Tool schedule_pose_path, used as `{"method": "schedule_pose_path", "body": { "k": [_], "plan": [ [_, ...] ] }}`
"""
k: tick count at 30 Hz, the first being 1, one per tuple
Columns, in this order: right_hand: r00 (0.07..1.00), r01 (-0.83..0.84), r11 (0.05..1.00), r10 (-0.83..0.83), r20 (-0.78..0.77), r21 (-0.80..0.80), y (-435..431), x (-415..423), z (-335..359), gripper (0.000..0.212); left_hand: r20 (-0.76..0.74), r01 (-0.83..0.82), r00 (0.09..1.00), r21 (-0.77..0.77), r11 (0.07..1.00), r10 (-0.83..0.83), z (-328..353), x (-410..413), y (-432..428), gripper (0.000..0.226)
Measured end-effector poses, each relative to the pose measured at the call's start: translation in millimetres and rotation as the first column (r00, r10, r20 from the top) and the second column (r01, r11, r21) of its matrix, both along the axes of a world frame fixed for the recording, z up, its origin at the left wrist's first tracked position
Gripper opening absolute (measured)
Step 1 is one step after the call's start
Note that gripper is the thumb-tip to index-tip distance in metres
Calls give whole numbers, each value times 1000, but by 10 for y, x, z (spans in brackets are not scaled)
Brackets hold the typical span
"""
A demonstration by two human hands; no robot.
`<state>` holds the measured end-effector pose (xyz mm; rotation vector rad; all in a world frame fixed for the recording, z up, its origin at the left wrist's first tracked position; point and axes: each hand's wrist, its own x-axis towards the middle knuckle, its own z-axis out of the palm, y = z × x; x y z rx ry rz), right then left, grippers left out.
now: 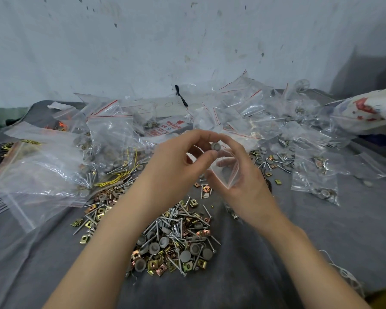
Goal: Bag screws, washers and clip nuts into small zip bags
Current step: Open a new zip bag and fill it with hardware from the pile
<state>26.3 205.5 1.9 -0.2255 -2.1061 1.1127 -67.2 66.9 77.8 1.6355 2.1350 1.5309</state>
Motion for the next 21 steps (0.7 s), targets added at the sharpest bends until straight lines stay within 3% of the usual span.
{"method": "schedule_pose_path", "body": {
  "k": [4,11,15,21],
  "plan": [
    [999,-48,999,49,12,-18,0,23,24,74,-12,20,1000,-16,1000,-20,-13,48,27,31],
    [999,29,999,-29,26,21,23,32,7,68,48,-79,996,-11,997,80,-6,-151,-53,23],
    [999,37,999,-38,15,29,24,32,7,68,30,-133,989,-206,969,142,-79,-322,-174,18],
    [999,52,998,-53,7,41,15,24,11,67,-94,-149,989,-526,837,117,-205,-408,-321,23]
  ]
}}
